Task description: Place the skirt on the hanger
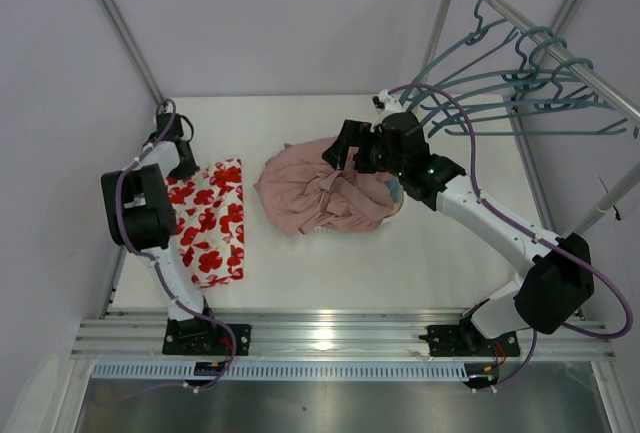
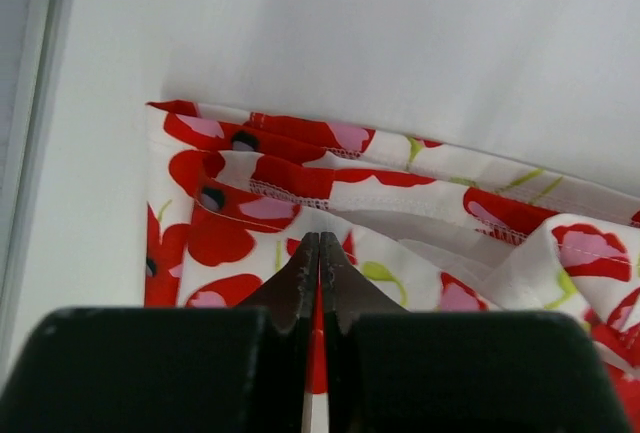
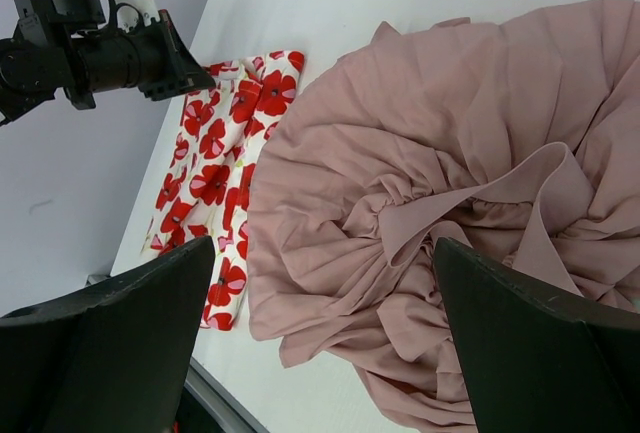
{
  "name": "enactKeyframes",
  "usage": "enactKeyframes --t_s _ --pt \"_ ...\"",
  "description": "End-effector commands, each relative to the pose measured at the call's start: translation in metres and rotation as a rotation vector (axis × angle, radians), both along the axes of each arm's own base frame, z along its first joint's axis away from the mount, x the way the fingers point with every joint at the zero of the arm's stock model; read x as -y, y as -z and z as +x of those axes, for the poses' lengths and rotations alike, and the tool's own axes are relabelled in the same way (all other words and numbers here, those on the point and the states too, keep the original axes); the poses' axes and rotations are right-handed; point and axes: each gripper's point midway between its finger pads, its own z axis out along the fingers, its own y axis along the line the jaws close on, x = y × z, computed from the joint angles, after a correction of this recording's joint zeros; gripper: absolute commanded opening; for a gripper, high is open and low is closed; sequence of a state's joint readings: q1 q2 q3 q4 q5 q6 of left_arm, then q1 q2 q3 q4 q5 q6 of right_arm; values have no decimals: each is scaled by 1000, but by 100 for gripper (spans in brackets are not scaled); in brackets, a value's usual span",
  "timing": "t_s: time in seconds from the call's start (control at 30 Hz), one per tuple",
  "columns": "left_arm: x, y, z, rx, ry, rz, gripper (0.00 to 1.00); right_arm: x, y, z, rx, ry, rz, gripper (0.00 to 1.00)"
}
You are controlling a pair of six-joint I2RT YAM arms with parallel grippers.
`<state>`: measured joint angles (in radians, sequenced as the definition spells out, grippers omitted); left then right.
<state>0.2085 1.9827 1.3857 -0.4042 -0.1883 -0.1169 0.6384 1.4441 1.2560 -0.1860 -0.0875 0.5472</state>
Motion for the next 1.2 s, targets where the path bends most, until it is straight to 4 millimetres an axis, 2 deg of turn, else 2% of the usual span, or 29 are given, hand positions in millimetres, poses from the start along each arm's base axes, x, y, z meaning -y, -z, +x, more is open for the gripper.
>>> enactKeyframes --t_s 0.0,0.07,0.27,0.33,0.37,0.43,0.5,0.57,0.67,0.8,0.97,1.17 --pt "-9 -20 13 81 -26 7 1 -3 -9 1 17 -5 15 99" --pt "-11 -30 14 108 -33 7 0 -3 -10 1 20 -5 19 99" --pt "-19 -88 17 254 -29 -15 0 -6 -9 -1 14 -17 26 99" --pt "-22 -101 16 287 -11 -21 0 -6 -9 -1 13 -19 27 99" --pt "-18 -100 16 282 16 -37 0 -7 -8 -1 12 -20 29 99" --pt "-12 -96 14 260 49 -49 40 -8 -8 -2 11 -27 29 99" --pt "-3 -84 12 225 75 -66 73 -9 -7 -3 5 -29 29 99" --pt "1 -66 7 169 82 -64 80 -8 -7 -4 4 -29 28 99" --pt "4 -47 5 94 74 -46 79 -6 -7 -4 6 -21 17 99" --pt "1 -28 3 32 44 -10 73 -4 -5 -4 4 -17 9 99" --pt "-1 -19 2 27 25 3 68 -4 -4 -3 2 -10 7 99" --pt "-7 -9 -1 23 -13 24 50 -6 -3 -1 -2 -14 9 99"
